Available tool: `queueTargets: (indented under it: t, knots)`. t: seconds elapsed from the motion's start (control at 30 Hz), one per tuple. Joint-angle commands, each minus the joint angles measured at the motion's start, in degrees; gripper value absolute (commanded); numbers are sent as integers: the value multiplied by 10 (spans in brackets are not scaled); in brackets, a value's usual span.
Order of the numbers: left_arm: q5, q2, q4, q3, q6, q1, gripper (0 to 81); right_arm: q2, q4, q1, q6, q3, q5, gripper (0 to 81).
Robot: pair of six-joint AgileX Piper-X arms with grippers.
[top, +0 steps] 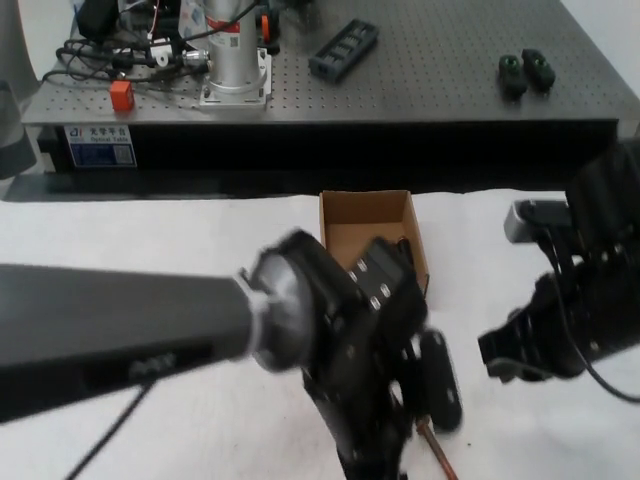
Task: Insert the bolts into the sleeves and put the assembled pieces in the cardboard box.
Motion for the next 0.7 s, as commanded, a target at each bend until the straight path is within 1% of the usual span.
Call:
queueTargets:
  t: [0.0,0.13,0.33,0.37,0.4,0.43,0.5,0.53,0.57,0.67]
  knots:
    - [-19,13,-9,-7,43,-29,357,-22,1,-2,8,13,-12,21]
    - [-47,31,-47,-7,49,-53,357,-40,4,-2,8,29,-12,21]
    - [-47,52,-64,-7,49,-54,356,-65,22,-2,8,37,-10,21]
    - [-45,55,-64,-7,51,-54,344,-68,23,-2,8,37,-10,21]
    - [-45,57,-64,-7,50,-54,316,-72,23,-2,8,37,-10,21]
    - [-45,57,-64,-7,51,-54,261,-75,23,-2,8,37,-10,21]
    - [-45,57,-64,-7,49,-54,124,-83,23,-2,8,37,-10,21]
    - [-45,57,-66,-7,49,-54,24,-85,23,-2,8,37,-10,21]
    - [-40,57,-69,-7,48,-54,3,-88,23,-2,8,37,-10,21]
    - [-41,57,-79,-7,21,-55,6,-97,25,-2,8,37,-10,21]
